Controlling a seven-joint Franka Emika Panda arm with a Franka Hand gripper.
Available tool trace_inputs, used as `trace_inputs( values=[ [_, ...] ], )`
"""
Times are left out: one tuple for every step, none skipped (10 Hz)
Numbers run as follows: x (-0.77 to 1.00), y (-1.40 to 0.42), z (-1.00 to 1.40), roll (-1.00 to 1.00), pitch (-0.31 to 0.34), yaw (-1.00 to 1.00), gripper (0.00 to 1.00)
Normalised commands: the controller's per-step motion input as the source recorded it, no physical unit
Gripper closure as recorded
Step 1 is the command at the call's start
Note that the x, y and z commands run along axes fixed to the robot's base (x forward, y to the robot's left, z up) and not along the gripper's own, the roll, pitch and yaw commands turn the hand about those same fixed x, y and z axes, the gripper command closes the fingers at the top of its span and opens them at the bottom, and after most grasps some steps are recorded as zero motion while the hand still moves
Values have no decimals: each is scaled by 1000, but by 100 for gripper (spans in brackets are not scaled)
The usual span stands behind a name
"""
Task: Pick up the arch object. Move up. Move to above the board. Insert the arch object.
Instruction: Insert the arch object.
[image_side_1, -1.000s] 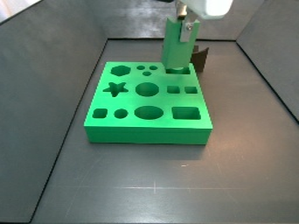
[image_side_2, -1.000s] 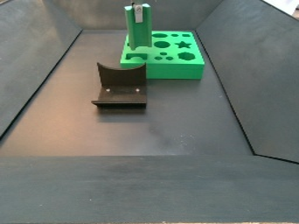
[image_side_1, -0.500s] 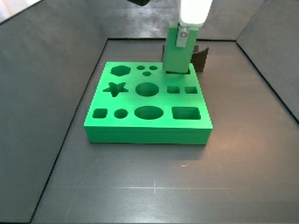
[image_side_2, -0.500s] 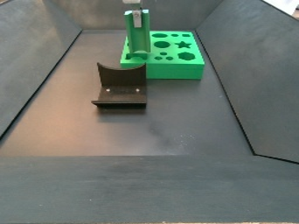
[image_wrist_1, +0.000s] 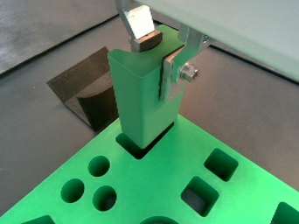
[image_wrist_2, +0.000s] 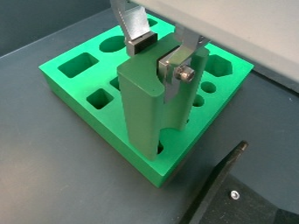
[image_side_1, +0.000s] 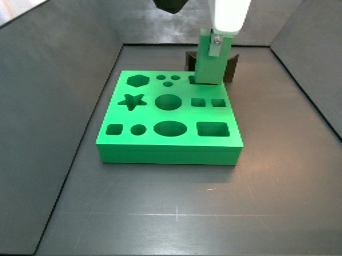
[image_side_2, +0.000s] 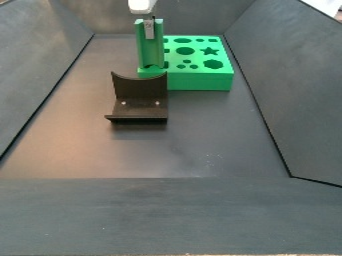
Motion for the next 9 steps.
trace_inputs(
  values=[
    [-209, -14, -23, 31, 0, -43, 100],
    [-257, 0, -23, 1, 0, 0, 100],
    [-371, -9, -31, -21, -79, 83, 100],
    [-306, -46, -26, -37, -77, 163, 100],
    [-77, -34, -94, -57, -14, 157, 100],
    [86, -140, -186, -21, 0, 137, 100],
    [314, -157, -243, -10, 36, 57, 100],
    [309, 0, -240, -17, 50, 0, 100],
    [80, 17, -197, -10, 34, 0, 100]
  ],
)
